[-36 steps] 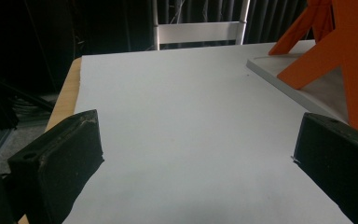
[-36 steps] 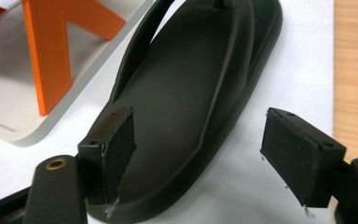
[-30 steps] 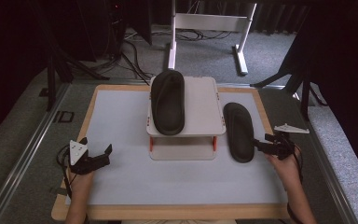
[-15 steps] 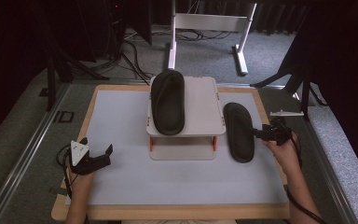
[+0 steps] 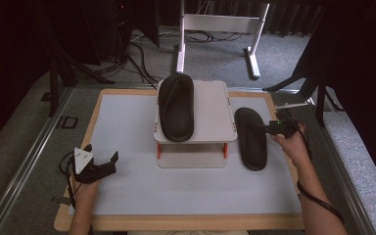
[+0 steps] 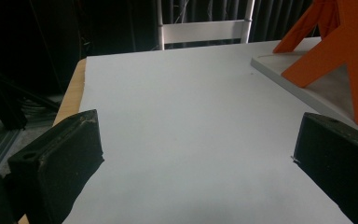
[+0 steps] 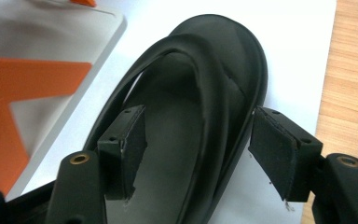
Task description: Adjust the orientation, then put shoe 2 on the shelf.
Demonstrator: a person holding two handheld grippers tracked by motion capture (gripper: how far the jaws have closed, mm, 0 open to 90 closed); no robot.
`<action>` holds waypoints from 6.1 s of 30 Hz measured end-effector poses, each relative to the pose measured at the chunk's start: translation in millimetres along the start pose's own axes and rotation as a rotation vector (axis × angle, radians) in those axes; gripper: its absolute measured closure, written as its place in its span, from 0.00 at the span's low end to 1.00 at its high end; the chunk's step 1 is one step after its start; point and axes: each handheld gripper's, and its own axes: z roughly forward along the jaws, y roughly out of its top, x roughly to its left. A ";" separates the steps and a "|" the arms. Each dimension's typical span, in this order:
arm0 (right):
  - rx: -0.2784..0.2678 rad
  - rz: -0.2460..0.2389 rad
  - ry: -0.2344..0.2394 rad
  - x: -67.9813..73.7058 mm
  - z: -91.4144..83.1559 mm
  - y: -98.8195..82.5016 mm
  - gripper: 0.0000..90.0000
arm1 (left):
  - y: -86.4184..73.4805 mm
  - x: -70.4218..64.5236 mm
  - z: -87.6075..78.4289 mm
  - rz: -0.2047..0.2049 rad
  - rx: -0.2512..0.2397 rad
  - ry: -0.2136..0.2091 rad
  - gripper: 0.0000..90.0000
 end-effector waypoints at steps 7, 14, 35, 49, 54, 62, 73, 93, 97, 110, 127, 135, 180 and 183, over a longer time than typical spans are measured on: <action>0.090 0.012 -0.021 -6.5 16.9 13.8 0.49 | 0.1 -0.7 0.1 0.005 0.002 0.006 0.01; 0.221 0.026 -0.024 -11.4 29.4 27.3 0.59 | 0.1 -0.7 0.0 0.007 0.003 0.004 0.01; 0.305 0.054 -0.052 -5.9 38.8 40.0 0.81 | 0.0 -0.9 0.1 0.005 0.004 0.002 0.01; 0.334 0.047 -0.034 -5.7 11.2 54.1 0.81 | 0.1 -0.8 0.4 0.002 0.007 0.010 0.01; 0.336 0.043 -0.025 -5.8 -9.1 66.3 0.81 | 0.1 -1.0 0.4 -0.001 0.006 0.013 0.01; 0.278 0.038 -0.016 -1.1 -47.5 88.6 0.81 | 0.2 -1.2 0.5 0.002 0.008 0.015 0.01; 0.233 -0.020 -0.036 17.1 -87.4 121.6 0.81 | 0.3 -1.0 0.8 -0.002 0.010 0.020 0.01; 0.142 -0.081 0.072 86.3 -109.1 168.4 0.81 | 0.4 -1.4 0.9 0.002 0.013 0.022 0.01; 0.152 -0.095 0.089 102.7 -98.4 173.9 0.81 | 0.4 -0.9 1.1 -0.010 0.014 0.024 0.01; 0.222 -0.114 0.097 142.9 -56.8 185.6 0.82 | 0.5 -1.2 1.1 -0.003 0.014 0.023 0.01; 0.277 -0.095 0.033 157.8 -26.0 187.3 0.82 | 0.4 -1.6 1.0 0.003 0.013 0.021 0.01; 0.284 -0.072 0.048 160.0 -24.5 187.8 0.79 | 0.4 -1.6 1.0 0.003 0.014 0.018 0.01; -0.132 -0.116 0.127 89.5 -79.4 124.7 0.16 | 0.4 0.3 1.1 -0.016 0.014 0.008 0.01; -0.148 -0.095 0.123 79.6 -71.4 114.2 0.16 | 0.4 0.3 1.0 -0.015 0.014 0.007 0.01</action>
